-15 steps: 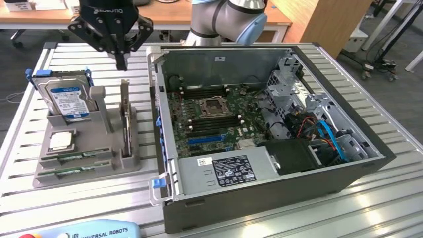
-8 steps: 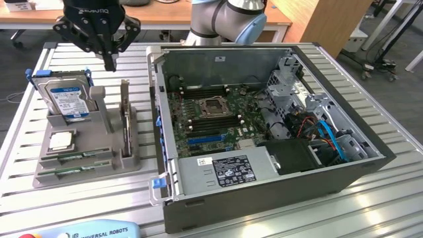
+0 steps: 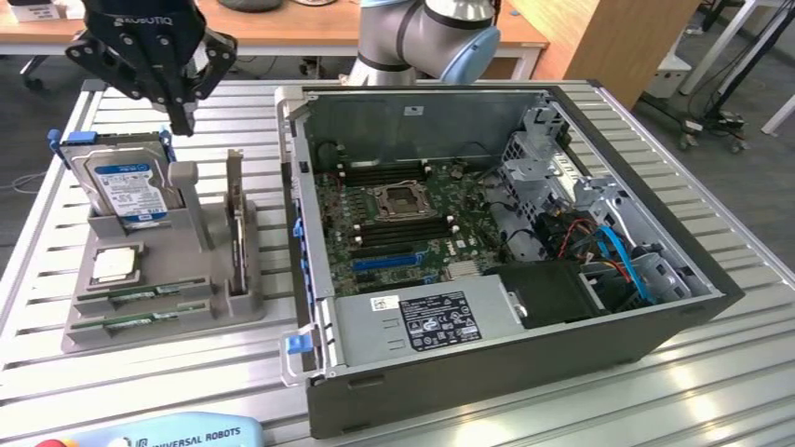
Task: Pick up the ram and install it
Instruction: 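Reach for the ram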
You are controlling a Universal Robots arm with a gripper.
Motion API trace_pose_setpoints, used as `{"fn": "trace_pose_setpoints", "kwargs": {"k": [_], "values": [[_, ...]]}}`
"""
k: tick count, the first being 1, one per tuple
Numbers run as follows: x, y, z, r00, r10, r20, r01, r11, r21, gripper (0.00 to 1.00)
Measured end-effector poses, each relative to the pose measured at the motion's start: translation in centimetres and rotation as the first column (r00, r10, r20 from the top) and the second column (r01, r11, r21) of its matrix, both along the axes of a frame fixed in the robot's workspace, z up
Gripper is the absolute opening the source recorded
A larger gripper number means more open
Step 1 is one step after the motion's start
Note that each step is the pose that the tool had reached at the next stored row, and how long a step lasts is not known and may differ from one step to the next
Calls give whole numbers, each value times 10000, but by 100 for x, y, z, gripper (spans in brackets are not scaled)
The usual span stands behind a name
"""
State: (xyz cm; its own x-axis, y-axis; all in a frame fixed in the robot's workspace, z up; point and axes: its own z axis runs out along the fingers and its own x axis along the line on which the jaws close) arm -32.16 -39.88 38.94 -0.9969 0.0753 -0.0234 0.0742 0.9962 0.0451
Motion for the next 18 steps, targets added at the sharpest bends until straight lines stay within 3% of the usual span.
{"fn": "trace_pose_setpoints", "kwargs": {"k": [18], "values": [[-466, 0, -22, 10000, -1, -2, 1, 10000, 0, 10]]}}
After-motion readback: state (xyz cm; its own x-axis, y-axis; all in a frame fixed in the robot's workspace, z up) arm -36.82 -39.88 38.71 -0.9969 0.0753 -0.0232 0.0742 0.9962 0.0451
